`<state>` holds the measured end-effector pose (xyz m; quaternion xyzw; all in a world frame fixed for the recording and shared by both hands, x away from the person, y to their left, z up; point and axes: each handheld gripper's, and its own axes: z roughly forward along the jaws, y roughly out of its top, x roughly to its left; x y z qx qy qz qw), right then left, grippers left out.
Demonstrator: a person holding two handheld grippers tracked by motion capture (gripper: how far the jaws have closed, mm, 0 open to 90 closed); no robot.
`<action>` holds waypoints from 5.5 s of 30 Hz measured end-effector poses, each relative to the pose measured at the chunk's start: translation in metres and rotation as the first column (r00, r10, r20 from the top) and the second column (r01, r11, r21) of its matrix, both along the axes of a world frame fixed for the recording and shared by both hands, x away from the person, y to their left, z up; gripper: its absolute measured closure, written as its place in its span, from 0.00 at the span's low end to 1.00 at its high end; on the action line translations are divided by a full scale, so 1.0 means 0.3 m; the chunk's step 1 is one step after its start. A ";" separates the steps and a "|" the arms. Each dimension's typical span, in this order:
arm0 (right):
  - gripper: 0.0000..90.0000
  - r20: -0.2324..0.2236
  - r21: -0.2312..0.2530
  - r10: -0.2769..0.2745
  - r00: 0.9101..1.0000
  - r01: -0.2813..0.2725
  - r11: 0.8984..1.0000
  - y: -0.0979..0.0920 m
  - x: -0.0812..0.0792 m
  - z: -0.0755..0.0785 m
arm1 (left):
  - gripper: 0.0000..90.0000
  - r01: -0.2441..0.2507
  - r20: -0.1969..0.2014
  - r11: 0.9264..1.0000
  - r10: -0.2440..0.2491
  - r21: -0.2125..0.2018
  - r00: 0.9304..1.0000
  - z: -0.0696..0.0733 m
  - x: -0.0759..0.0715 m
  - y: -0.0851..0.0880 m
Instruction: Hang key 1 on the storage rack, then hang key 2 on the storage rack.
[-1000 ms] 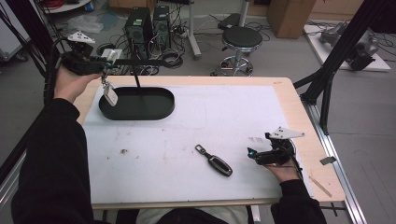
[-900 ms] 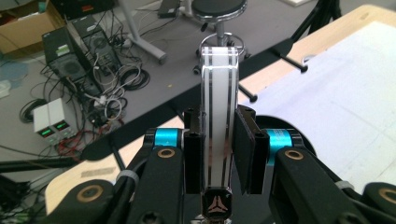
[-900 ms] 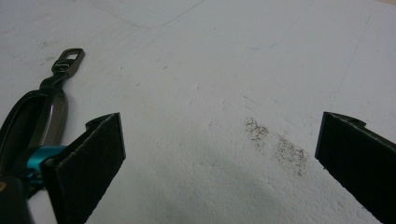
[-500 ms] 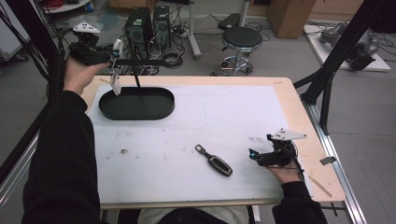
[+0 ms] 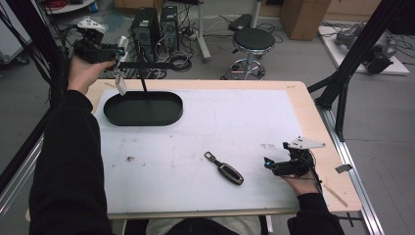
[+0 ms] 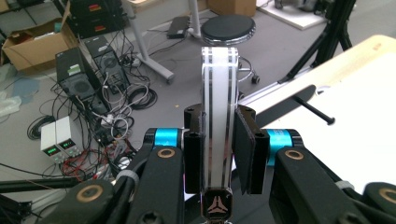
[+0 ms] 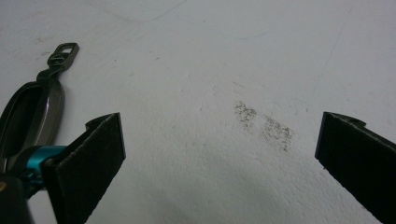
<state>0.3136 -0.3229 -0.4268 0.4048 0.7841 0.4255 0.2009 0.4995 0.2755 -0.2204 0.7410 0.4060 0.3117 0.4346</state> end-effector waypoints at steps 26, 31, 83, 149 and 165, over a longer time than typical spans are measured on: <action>0.01 -0.015 -0.015 -0.003 1.000 0.003 1.000 -0.002 -0.006 -0.007 | 0.83 -0.067 0.089 0.992 0.076 -0.104 0.993 -0.017 0.050 -0.033; 0.01 -0.018 -0.014 -0.003 1.000 0.003 1.000 -0.001 -0.007 -0.008 | 0.83 -0.107 0.088 0.991 0.114 -0.075 0.990 -0.028 0.062 -0.035; 0.01 -0.019 -0.011 0.016 1.000 -0.017 1.000 0.007 0.010 -0.007 | 0.02 0.143 -0.056 0.969 -0.157 -0.203 0.986 -0.160 -0.176 0.041; 0.01 -0.026 -0.012 0.025 0.999 -0.025 1.000 0.013 0.014 -0.008 | 0.02 0.130 -0.157 0.991 -0.135 -0.041 0.978 -0.466 -0.483 0.019; 0.01 -0.036 -0.012 0.022 0.999 -0.023 1.000 0.017 0.016 -0.006 | 0.02 0.159 -0.169 0.986 -0.167 -0.058 0.971 -0.545 -0.580 0.022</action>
